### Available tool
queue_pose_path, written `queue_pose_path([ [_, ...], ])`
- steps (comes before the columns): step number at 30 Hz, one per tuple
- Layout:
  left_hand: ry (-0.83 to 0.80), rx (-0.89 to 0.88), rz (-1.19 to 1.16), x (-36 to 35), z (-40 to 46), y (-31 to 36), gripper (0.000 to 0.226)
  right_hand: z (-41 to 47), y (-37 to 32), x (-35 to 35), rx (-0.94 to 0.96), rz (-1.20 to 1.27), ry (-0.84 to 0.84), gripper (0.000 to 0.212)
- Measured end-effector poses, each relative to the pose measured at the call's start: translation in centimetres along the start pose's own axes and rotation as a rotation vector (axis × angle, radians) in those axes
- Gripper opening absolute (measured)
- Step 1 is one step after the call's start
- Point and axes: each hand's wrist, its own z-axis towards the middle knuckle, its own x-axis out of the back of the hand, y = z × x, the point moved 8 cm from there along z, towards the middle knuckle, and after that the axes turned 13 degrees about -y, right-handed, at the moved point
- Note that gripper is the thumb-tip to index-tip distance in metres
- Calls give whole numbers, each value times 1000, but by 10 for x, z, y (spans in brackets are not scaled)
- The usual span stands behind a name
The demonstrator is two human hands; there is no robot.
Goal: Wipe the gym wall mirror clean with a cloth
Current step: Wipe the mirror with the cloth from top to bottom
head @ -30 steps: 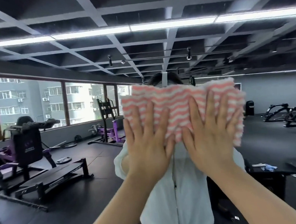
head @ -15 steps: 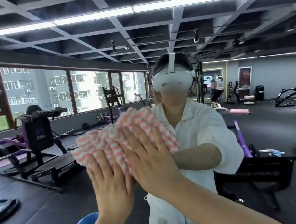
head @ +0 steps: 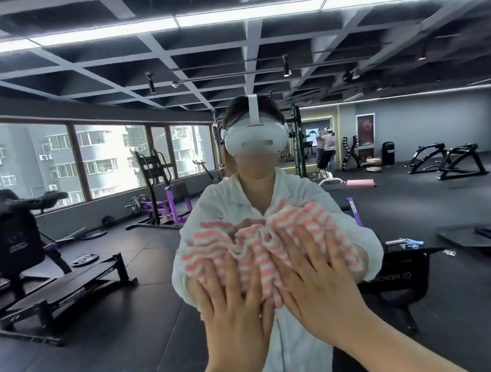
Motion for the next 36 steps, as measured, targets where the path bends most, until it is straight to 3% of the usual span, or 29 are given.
queue_pose_path([
  [6,14,-114,35,-2,21,65,57,-47,68,-8,-118,23,-16,59],
  [12,-2,-170,98,0,25,65,59,-46,69,-10,-152,72,-30,57],
  [25,-8,-141,103,-21,-43,-2,58,-36,-28,-23,-135,108,-15,57],
  [36,-74,-60,122,5,-65,-123,57,29,-134,-16,-85,191,-88,54],
])
